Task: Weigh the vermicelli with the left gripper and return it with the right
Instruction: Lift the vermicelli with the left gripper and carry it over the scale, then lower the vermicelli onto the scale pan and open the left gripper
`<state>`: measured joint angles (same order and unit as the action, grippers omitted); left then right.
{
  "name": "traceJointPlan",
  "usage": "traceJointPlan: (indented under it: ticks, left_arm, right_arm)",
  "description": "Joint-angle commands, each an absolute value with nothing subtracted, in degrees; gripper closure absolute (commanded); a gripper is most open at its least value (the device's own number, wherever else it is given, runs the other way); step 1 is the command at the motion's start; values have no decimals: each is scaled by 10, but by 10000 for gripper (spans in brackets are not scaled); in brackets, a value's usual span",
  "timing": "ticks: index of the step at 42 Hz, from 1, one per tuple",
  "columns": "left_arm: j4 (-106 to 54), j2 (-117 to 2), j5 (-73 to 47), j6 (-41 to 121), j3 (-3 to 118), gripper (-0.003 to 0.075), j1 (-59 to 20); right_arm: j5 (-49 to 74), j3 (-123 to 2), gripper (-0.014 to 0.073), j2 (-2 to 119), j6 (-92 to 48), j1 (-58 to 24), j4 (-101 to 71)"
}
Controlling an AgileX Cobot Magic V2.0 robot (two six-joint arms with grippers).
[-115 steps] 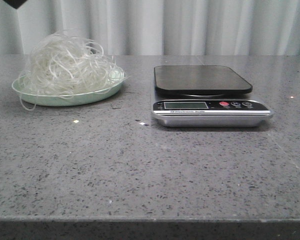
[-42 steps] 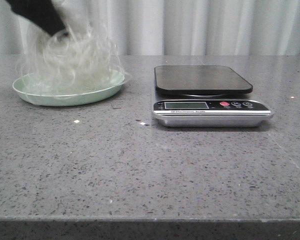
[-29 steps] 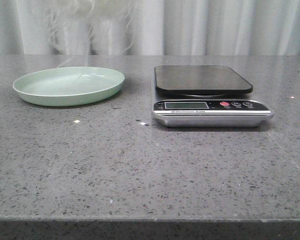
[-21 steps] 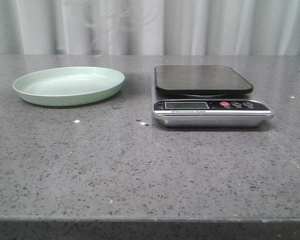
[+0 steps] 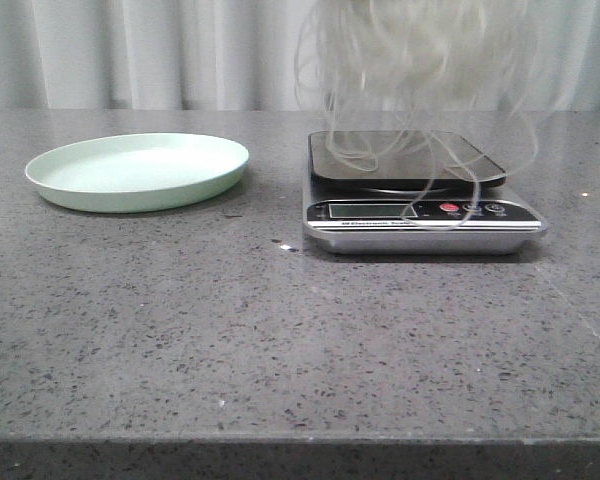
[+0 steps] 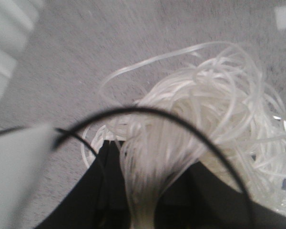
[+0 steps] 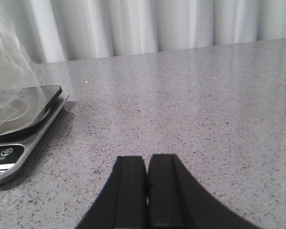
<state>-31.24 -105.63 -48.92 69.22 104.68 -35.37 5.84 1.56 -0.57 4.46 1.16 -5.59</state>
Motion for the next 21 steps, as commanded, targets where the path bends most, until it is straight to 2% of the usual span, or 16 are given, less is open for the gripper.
traceJointPlan:
  ticks: [1, 21]
  left_arm:
    - [-330, -1044, -447, 686, 1067, 577, -359]
    - [-303, -1086, -456, 686, 1067, 577, -359]
  right_arm:
    - [11, 12, 442, -15, 44, 16, -50]
    - [11, 12, 442, -15, 44, 16, -50]
